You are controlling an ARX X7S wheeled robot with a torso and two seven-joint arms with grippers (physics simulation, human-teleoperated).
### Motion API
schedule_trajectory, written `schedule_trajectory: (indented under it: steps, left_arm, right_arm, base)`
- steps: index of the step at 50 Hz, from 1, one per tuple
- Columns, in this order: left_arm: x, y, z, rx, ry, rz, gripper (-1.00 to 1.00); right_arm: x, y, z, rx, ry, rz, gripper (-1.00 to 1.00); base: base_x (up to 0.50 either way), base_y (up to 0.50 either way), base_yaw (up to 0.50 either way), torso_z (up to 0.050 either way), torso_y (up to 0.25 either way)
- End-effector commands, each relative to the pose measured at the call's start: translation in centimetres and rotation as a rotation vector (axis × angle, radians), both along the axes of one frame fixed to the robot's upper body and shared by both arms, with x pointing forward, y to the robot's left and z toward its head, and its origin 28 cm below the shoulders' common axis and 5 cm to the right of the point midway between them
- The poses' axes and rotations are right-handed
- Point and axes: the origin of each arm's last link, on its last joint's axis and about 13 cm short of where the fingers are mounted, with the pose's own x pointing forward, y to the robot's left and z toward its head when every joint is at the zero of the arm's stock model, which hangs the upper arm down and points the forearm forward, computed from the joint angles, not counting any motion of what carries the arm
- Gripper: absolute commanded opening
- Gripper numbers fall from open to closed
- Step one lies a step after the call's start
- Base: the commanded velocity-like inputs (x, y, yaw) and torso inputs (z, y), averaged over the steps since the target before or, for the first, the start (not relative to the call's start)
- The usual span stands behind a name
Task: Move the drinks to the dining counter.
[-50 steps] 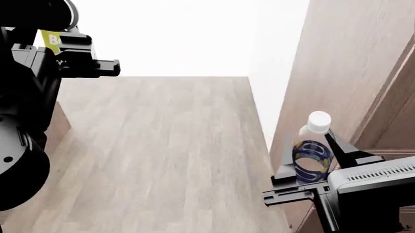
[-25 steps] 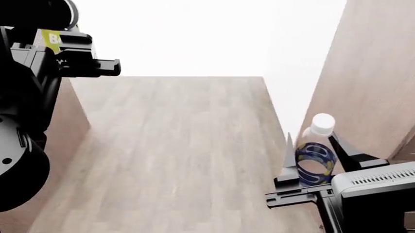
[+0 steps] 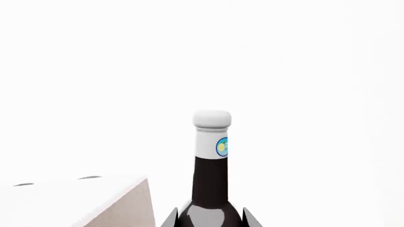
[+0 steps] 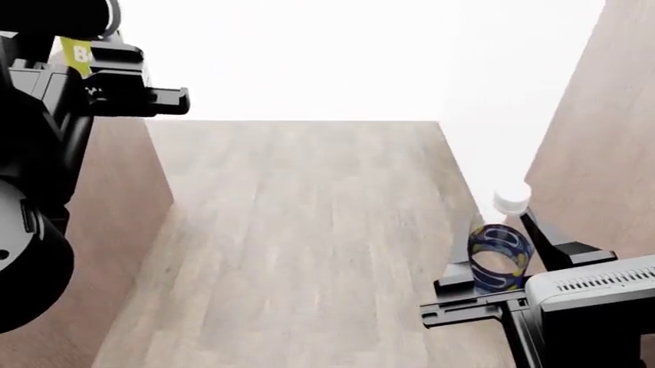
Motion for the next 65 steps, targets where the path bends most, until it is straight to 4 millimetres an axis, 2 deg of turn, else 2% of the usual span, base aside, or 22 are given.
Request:
schedule_trajectory:
  steps: [1,25,65]
  left_arm:
    - [-0.21,0.30,0.05,-0.015,-0.010,0.012,-1.00]
    - [-0.14,0.33,-0.05,-0.016,-0.009,0.010,-1.00]
    - [-0.37,0.42,0.07,-0.018,-0.015,0.013,-1.00]
  right_arm:
    - [0.16,-0.05,0.54,-0.013,-0.041,-0.008,-1.00]
    - [0.10,0.03,0.56,-0.018,-0.041,-0.008,-1.00]
    - [0.29,0.12,0.61,-0.045,-0.034,-0.017,-1.00]
  base:
    - [0.00,0.50,0.00,0.000,0.000]
    - [0.02,0.50,0.00,0.000,0.000]
    - [0.29,0.50,0.00,0.001,0.002]
